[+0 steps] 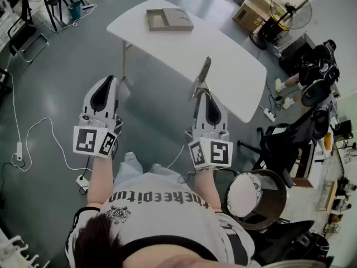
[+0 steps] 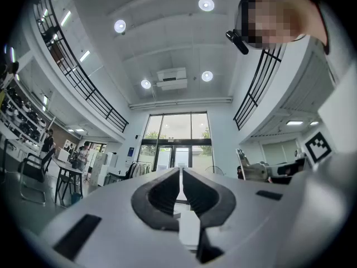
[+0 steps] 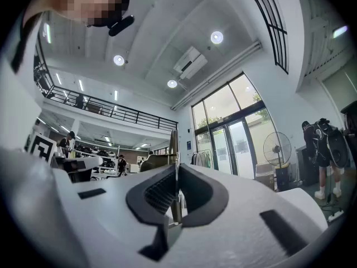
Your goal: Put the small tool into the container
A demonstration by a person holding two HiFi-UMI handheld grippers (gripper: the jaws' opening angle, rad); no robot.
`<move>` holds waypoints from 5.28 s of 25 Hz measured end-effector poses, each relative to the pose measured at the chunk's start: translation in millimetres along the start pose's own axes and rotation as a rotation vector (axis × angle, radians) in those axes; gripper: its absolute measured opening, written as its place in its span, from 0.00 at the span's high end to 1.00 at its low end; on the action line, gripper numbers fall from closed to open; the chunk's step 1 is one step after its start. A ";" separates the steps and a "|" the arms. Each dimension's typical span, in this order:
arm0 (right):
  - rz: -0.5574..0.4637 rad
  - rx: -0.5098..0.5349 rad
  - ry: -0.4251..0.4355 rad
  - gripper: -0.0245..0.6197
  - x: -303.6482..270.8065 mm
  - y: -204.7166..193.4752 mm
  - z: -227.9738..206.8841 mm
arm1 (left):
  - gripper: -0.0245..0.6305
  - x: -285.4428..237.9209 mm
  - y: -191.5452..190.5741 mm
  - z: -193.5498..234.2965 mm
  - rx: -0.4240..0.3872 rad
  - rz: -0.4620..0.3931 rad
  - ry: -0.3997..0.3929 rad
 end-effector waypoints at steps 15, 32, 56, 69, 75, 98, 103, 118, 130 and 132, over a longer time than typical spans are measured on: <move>-0.005 0.003 -0.023 0.95 -44.3 1.8 26.6 | 0.94 -22.8 1.0 51.5 0.019 -0.006 -0.014; -0.023 -0.025 -0.081 0.95 -104.7 -1.9 88.7 | 0.94 -46.7 4.3 146.3 0.025 -0.022 -0.079; -0.017 -0.030 -0.059 0.95 -250.0 -3.6 33.7 | 0.94 -179.1 -20.2 201.3 0.072 -0.003 -0.037; -0.034 -0.028 -0.038 0.95 -336.0 11.7 -55.4 | 0.94 -305.2 -15.0 179.3 0.048 -0.021 -0.050; -0.033 -0.032 -0.021 0.95 -362.5 8.7 -90.7 | 0.94 -345.9 -22.3 164.0 0.042 -0.026 -0.052; 0.037 -0.062 -0.019 0.95 -441.4 -11.2 -103.6 | 0.94 -415.7 -45.4 196.2 0.037 0.030 -0.071; 0.054 -0.061 -0.038 0.95 -483.2 -12.5 -93.4 | 0.94 -444.7 -48.7 236.6 0.048 0.040 -0.069; 0.076 -0.051 -0.115 0.95 -616.5 -13.5 -72.0 | 0.94 -552.5 -54.0 339.3 0.037 0.029 -0.154; 0.195 -0.020 -0.200 0.95 -689.8 -44.9 -58.3 | 0.94 -612.0 -59.2 391.8 0.015 0.021 -0.256; 0.238 -0.018 -0.212 0.95 -700.6 -55.1 -58.9 | 0.94 -623.0 -61.5 396.6 0.019 0.030 -0.276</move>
Point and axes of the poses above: the fingertips, and each gripper's own axes: x backward along the fingers, z to its left, y out of its top, the point moved 8 cm from there along x, backward along the fingers, and after that the axes turned 13 degrees about z, right-handed, at the moved point
